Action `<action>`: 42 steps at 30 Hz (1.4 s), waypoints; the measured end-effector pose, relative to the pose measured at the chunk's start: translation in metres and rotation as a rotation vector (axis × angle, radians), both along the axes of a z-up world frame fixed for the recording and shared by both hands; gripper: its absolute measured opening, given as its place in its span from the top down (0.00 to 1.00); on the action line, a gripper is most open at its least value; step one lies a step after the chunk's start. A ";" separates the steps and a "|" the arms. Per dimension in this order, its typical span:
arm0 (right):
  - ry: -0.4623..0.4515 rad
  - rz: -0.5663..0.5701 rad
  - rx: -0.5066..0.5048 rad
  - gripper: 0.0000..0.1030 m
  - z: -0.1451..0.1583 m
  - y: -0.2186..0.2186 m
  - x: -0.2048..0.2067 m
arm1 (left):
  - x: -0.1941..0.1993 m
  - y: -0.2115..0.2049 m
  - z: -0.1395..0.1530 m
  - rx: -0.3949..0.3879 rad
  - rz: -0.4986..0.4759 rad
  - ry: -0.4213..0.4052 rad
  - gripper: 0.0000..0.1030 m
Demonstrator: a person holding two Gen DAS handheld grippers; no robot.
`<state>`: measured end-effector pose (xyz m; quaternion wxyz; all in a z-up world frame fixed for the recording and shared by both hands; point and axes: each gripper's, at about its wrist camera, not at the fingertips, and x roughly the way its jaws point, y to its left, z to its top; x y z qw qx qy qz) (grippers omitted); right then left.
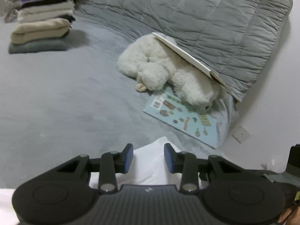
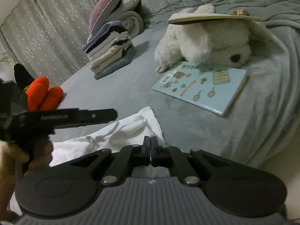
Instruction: Fold clothes
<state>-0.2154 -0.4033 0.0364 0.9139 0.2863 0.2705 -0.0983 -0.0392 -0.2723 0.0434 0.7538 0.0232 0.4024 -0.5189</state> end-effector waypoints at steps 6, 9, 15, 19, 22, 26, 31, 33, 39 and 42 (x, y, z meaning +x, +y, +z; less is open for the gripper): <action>0.012 0.001 0.034 1.00 -0.003 -0.003 -0.003 | -0.004 -0.023 -0.001 0.046 -0.097 0.003 0.65; 0.015 0.003 0.043 1.00 -0.005 -0.003 -0.003 | -0.009 -0.034 -0.005 0.094 -0.142 -0.021 0.78; 0.009 0.007 0.044 1.00 -0.005 -0.002 -0.008 | -0.021 -0.043 -0.009 0.150 -0.144 -0.103 0.96; -0.012 0.004 0.050 1.00 0.000 -0.001 -0.014 | -0.027 -0.035 -0.003 0.101 -0.090 -0.139 0.99; -0.041 0.004 0.041 1.00 0.008 0.000 -0.019 | -0.034 -0.026 0.009 0.041 -0.049 -0.183 0.99; -0.079 0.002 0.027 1.00 0.020 0.001 -0.024 | -0.039 -0.028 0.030 -0.017 -0.018 -0.249 0.99; -0.073 -0.018 0.021 1.00 0.022 -0.007 -0.021 | -0.044 -0.053 0.036 0.015 -0.056 -0.291 0.99; -0.050 -0.024 0.032 1.00 0.017 -0.013 -0.018 | -0.046 -0.062 0.027 0.052 -0.068 -0.299 0.99; 0.015 -0.013 0.096 1.00 -0.006 -0.026 -0.008 | -0.049 -0.078 -0.013 0.151 -0.068 -0.284 0.99; 0.022 -0.019 0.110 0.89 -0.009 -0.028 -0.008 | -0.051 -0.073 -0.017 0.126 -0.042 -0.275 0.95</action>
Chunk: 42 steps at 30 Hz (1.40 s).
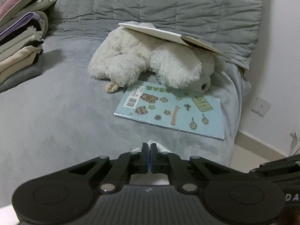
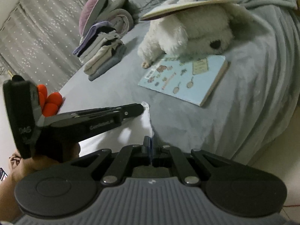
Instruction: Fold clothes
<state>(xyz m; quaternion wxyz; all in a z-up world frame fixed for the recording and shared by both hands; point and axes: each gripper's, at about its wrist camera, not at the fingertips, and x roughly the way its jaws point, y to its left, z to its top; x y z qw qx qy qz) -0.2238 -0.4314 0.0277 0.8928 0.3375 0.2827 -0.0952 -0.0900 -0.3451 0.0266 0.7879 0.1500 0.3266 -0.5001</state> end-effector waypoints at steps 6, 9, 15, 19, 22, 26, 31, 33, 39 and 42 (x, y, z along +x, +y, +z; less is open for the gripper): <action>-0.017 0.018 -0.031 0.85 0.009 0.000 -0.005 | -0.008 0.024 0.011 -0.046 0.042 -0.026 0.56; -0.014 0.035 -0.043 0.75 0.012 0.004 -0.003 | -0.011 0.045 0.014 -0.064 0.100 -0.046 0.45; -0.017 0.072 -0.058 0.57 0.015 0.019 0.006 | -0.009 0.107 0.011 -0.089 0.208 -0.050 0.40; -0.015 0.104 -0.071 0.57 0.019 0.034 0.016 | 0.004 0.153 0.008 -0.083 0.288 -0.043 0.39; -0.014 0.127 -0.082 0.57 0.024 0.045 0.025 | 0.012 0.186 0.003 -0.081 0.332 -0.029 0.39; -0.004 0.157 -0.111 0.55 0.031 0.062 0.039 | 0.015 0.227 -0.009 -0.074 0.351 -0.006 0.39; 0.010 0.188 -0.144 0.54 0.037 0.083 0.063 | 0.003 0.268 -0.017 -0.090 0.305 0.007 0.38; 0.019 0.206 -0.153 0.54 0.039 0.091 0.076 | -0.002 0.280 -0.017 -0.077 0.253 0.018 0.36; 0.055 0.353 -0.175 0.47 0.046 0.120 0.126 | -0.005 0.291 0.001 -0.035 0.156 0.000 0.33; 0.058 0.460 -0.208 0.45 0.050 0.133 0.157 | 0.008 0.293 0.014 -0.086 0.152 -0.006 0.33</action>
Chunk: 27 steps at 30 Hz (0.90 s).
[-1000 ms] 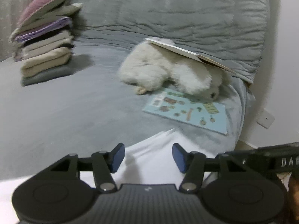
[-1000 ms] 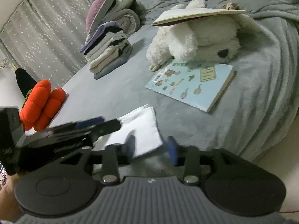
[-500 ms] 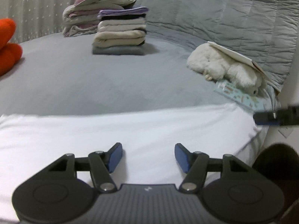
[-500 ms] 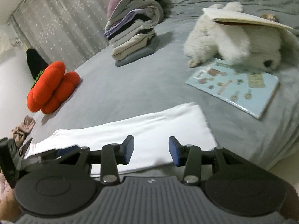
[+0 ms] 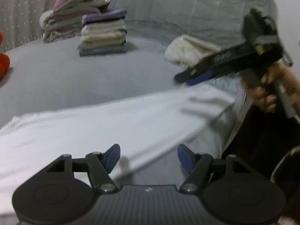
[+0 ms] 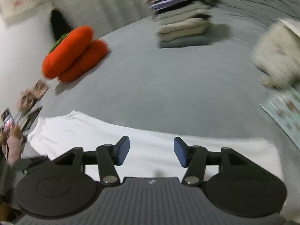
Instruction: Fold clothes
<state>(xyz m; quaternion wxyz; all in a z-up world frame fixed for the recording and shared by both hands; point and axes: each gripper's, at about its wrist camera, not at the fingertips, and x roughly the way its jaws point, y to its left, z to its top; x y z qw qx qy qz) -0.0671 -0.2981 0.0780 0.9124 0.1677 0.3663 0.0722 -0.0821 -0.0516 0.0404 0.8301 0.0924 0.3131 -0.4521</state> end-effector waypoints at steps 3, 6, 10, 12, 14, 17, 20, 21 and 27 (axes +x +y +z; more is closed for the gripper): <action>0.014 0.101 0.024 0.45 -0.003 0.007 0.035 | 0.021 -0.004 0.009 -0.056 0.005 -0.007 0.33; 0.045 0.187 0.061 0.45 -0.014 0.007 0.068 | 0.047 -0.015 0.008 -0.102 0.016 0.011 0.37; 0.078 0.266 0.062 0.46 -0.028 0.004 0.093 | 0.073 -0.027 -0.010 -0.108 0.026 0.052 0.56; 0.084 0.303 0.057 0.49 -0.033 0.003 0.098 | 0.080 -0.027 -0.022 -0.115 0.029 0.087 0.62; 0.087 0.330 0.053 0.53 -0.036 0.002 0.100 | 0.085 -0.026 -0.033 -0.126 0.028 0.126 0.67; 0.094 0.380 0.051 0.58 -0.038 0.003 0.100 | 0.087 -0.023 -0.039 -0.150 0.025 0.146 0.69; 0.098 0.435 0.049 0.62 -0.039 0.006 0.098 | 0.091 -0.022 -0.039 -0.167 0.022 0.169 0.69; 0.101 0.448 0.041 0.63 -0.040 0.007 0.097 | 0.090 -0.021 -0.038 -0.168 0.020 0.171 0.69; 0.115 0.475 0.039 0.77 -0.044 0.008 0.097 | 0.087 -0.020 -0.043 -0.153 0.006 0.158 0.69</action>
